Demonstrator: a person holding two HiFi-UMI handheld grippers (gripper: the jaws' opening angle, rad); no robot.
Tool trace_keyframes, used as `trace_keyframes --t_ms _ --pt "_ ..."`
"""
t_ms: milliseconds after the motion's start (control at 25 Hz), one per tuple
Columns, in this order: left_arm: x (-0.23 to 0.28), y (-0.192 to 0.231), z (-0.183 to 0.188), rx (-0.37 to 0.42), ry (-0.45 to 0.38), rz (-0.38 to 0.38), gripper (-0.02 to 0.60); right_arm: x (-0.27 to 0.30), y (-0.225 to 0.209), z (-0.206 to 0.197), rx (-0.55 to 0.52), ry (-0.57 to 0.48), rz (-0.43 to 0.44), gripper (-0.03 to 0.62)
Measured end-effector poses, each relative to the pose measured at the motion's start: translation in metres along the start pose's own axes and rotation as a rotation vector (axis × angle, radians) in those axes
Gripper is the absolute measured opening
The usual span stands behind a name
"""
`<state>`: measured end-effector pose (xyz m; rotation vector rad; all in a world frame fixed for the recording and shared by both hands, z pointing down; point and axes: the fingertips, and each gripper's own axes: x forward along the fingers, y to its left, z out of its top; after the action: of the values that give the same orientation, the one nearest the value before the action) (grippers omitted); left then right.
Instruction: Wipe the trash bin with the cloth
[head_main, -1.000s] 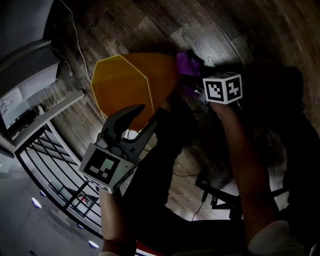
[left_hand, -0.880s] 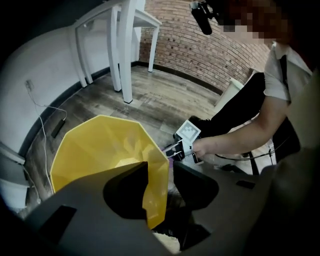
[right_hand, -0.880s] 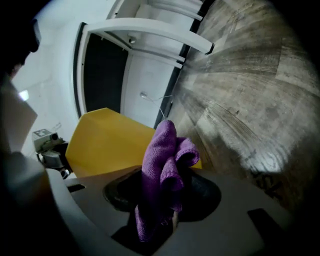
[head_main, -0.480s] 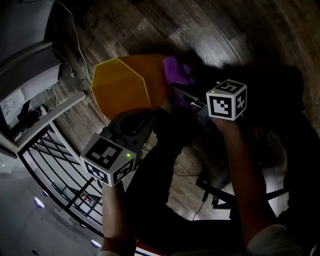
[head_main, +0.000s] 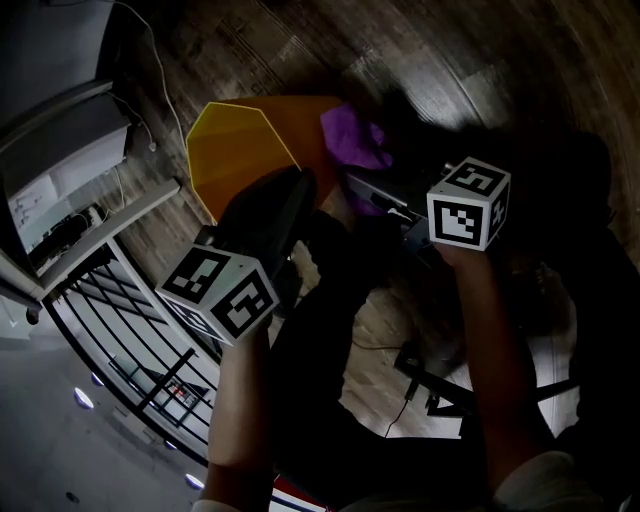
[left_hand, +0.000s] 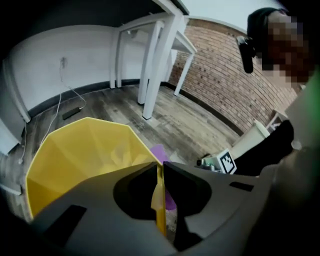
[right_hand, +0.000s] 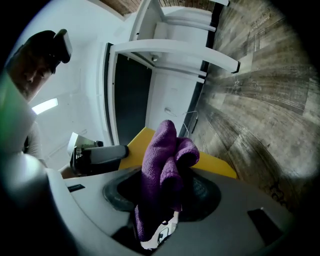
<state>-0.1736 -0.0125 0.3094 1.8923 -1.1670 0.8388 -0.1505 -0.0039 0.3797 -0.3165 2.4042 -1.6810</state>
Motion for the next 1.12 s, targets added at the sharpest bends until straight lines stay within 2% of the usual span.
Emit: trace_keyframes --t_ms 120,280,560,640,760,880,1120 --pt "0.003 0.005 0.013 -0.003 -0.064 0.034 0.031 -0.001 0.013 0.013 -0.004 -0.038 0.048 0.184" --pt "0.001 0.005 0.016 0.041 -0.067 0.060 0.031 -0.003 0.033 0.027 -0.030 -0.065 0.102 0.185" --pt "-0.021 -0.005 0.033 0.061 -0.144 0.014 0.035 -0.002 0.054 0.031 -0.062 -0.058 0.163 0.184" --pt "-0.031 -0.004 0.027 0.082 -0.123 -0.007 0.051 -0.001 0.062 0.028 -0.066 -0.054 0.194 0.185" --pt "-0.036 0.006 0.000 0.071 -0.041 -0.036 0.051 0.004 0.067 0.018 -0.065 -0.036 0.223 0.184" --pt "-0.031 0.005 -0.020 0.081 0.024 -0.063 0.051 0.008 0.055 0.004 -0.042 -0.018 0.188 0.184" --pt "-0.030 0.004 -0.021 0.050 0.001 -0.078 0.049 0.010 0.010 -0.019 0.004 0.025 0.061 0.184"
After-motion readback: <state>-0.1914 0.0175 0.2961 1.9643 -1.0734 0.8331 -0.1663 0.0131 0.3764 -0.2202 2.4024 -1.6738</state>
